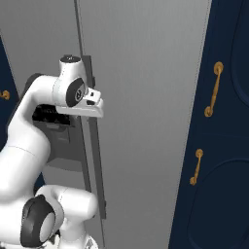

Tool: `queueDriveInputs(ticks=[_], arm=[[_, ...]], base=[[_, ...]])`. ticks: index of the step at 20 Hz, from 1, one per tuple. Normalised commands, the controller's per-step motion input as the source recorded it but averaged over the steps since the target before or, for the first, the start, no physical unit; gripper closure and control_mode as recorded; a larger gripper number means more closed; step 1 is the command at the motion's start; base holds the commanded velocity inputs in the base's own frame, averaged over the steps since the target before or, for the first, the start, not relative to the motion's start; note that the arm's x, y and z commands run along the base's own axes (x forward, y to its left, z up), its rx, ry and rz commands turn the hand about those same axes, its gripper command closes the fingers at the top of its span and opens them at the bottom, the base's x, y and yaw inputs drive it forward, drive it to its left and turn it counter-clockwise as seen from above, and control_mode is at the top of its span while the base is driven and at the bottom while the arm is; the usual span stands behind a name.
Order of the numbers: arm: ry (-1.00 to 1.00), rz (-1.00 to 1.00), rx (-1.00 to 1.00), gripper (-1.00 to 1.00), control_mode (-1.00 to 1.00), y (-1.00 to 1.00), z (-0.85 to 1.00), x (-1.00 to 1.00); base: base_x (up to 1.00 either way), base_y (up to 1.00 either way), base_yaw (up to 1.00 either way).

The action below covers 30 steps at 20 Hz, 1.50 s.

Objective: Take the strawberry from the fridge and place it on top of the pancake, located on the dining counter.

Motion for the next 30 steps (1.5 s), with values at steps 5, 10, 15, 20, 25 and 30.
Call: queueDriveInputs(ticks=[5, 10, 15, 20, 25, 30], arm=[[-0.13, 0.00, 0.00, -1.00, -1.00, 0.00, 0.00, -0.56], [-0.25, 0.00, 0.00, -1.00, -1.00, 0.00, 0.00, -0.76], [-0.15, -0.01, 0.00, -1.00, -1.00, 0.00, 0.06, -0.49], [-0.09, 0.00, 0.00, -1.00, -1.00, -0.04, 0.15, -0.42], [-0.02, 0.00, 0.00, -1.00, -1.00, -0.08, 0.27, -0.21], [0.00, -0.01, 0.00, -1.00, 1.00, 0.00, 0.24, -0.05]], base=[[0.00, 0.00, 0.00], [0.00, 0.00, 0.00], [0.00, 0.00, 0.00], [0.00, 0.00, 0.00], [0.00, 0.00, 0.00], [-0.04, 0.00, 0.00]])
